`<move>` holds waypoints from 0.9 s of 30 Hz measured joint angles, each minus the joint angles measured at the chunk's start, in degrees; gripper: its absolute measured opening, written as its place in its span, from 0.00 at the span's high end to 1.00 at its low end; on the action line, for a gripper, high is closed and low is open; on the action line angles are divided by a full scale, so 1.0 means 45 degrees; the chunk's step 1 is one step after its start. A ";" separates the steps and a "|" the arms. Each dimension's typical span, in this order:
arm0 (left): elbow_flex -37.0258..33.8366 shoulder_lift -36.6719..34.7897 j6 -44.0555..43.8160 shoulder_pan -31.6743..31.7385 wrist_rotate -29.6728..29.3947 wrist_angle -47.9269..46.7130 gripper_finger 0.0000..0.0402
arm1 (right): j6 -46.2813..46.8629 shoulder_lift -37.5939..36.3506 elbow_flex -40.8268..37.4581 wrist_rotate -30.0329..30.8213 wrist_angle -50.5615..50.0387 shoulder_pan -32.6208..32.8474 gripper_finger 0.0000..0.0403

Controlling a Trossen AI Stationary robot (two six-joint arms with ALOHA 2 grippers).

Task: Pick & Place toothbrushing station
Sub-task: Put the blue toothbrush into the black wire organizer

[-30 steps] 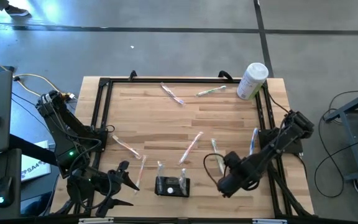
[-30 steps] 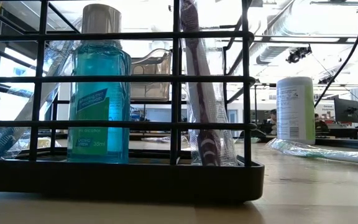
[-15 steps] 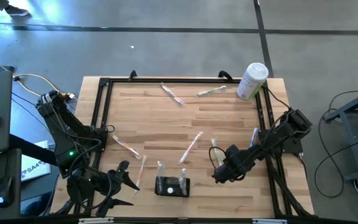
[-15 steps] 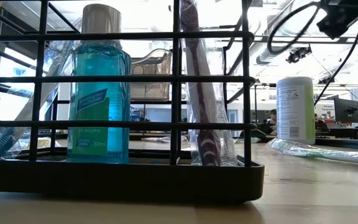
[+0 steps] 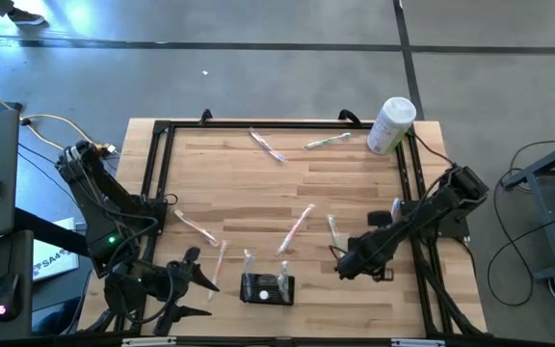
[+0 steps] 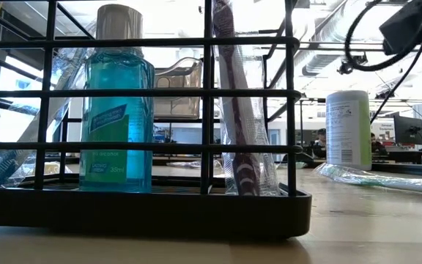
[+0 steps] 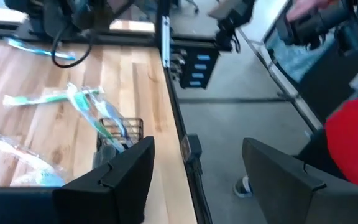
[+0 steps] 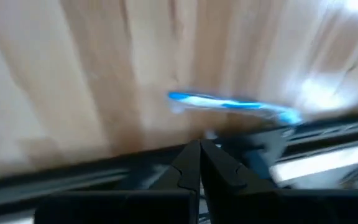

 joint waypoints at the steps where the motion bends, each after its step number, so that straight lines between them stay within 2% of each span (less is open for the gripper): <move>1: 0.0000 0.0043 -0.0005 0.0000 -0.0309 0.0198 0.40 | -0.0538 -0.0301 -0.0280 0.0198 0.0010 -0.0048 1.00; 6: 0.0000 0.0167 0.0089 0.0171 -0.2199 0.1129 0.40 | -0.2712 -0.2227 -0.1894 0.0252 -0.0021 -0.0198 1.00; 10: 0.0000 0.0234 -0.0134 0.0714 -0.2887 0.1836 0.40 | -0.3891 -0.3864 -0.2879 0.0015 0.0099 0.0008 1.00; 15: 0.0005 0.0506 -0.0650 0.1755 -0.2870 0.2620 0.40 | -0.6166 -0.5189 -0.3840 0.0247 0.0368 0.0339 1.00; 20: 0.0019 0.1166 -0.0688 0.2618 -0.2687 0.3755 0.40 | -0.8130 -0.5628 -0.4742 0.0675 0.1342 0.0437 1.00; 24: 0.0010 0.1817 -0.1337 0.3195 -0.1476 0.4325 0.40 | -0.8485 -0.5620 -0.5364 0.0909 0.2506 0.0434 0.98; 27: 0.0010 0.2119 -0.2190 0.3459 -0.0567 0.4556 0.40 | -0.8489 -0.5614 -0.5612 0.0892 0.3042 0.0434 0.93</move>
